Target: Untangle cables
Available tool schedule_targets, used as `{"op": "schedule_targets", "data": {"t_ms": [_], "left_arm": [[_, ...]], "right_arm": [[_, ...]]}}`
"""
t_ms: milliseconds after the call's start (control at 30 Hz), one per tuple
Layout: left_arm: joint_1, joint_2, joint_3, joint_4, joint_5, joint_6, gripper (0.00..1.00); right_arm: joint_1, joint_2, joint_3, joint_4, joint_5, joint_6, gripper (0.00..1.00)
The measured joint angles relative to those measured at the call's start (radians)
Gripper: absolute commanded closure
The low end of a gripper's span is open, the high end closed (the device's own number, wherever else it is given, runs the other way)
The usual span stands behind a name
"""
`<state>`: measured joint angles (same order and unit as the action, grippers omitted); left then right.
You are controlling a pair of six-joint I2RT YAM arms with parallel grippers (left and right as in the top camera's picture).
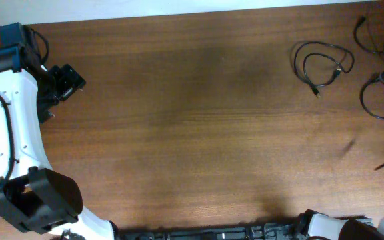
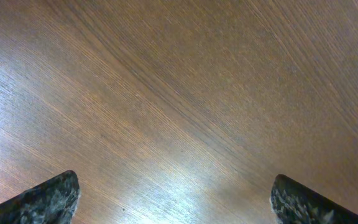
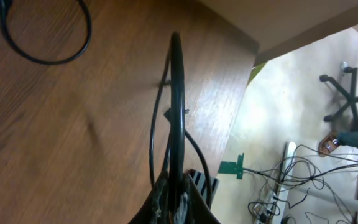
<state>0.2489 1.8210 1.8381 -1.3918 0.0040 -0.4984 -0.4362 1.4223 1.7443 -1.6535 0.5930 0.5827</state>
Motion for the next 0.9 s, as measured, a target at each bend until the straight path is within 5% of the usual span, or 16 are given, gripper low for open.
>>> {"op": "schedule_targets", "data": {"t_ms": [167,300,433,533,567,600,767,833,900], "left_arm": [[0.000,0.000,0.000,0.000,0.000,0.000,0.01],[0.000,0.000,0.000,0.000,0.000,0.000,0.01],[0.000,0.000,0.000,0.000,0.000,0.000,0.01],[0.000,0.000,0.000,0.000,0.000,0.000,0.01],[0.000,0.000,0.000,0.000,0.000,0.000,0.01],[0.000,0.000,0.000,0.000,0.000,0.000,0.01],[0.000,-0.001,0.000,0.000,0.000,0.000,0.01],[0.000,-0.001,0.000,0.000,0.000,0.000,0.01],[0.000,-0.001,0.000,0.000,0.000,0.000,0.01]], "right_arm": [[0.000,0.113,-0.053,0.017,-0.129,-0.023,0.96],[0.000,0.196,-0.253,0.191,-0.171,-0.032,0.96],[0.000,0.211,-0.424,0.423,-0.197,-0.032,0.76],[0.000,0.211,-0.441,0.474,-0.270,-0.033,0.26],[0.000,0.211,-0.441,0.479,-0.287,-0.034,0.23],[0.000,0.211,-0.441,0.481,-0.296,-0.032,0.01],[-0.104,0.211,-0.459,0.452,-0.301,0.127,0.01],[-0.219,0.211,-0.516,0.482,-0.299,0.185,0.16],[-0.280,0.204,-0.620,0.578,-0.308,0.203,0.18]]}}
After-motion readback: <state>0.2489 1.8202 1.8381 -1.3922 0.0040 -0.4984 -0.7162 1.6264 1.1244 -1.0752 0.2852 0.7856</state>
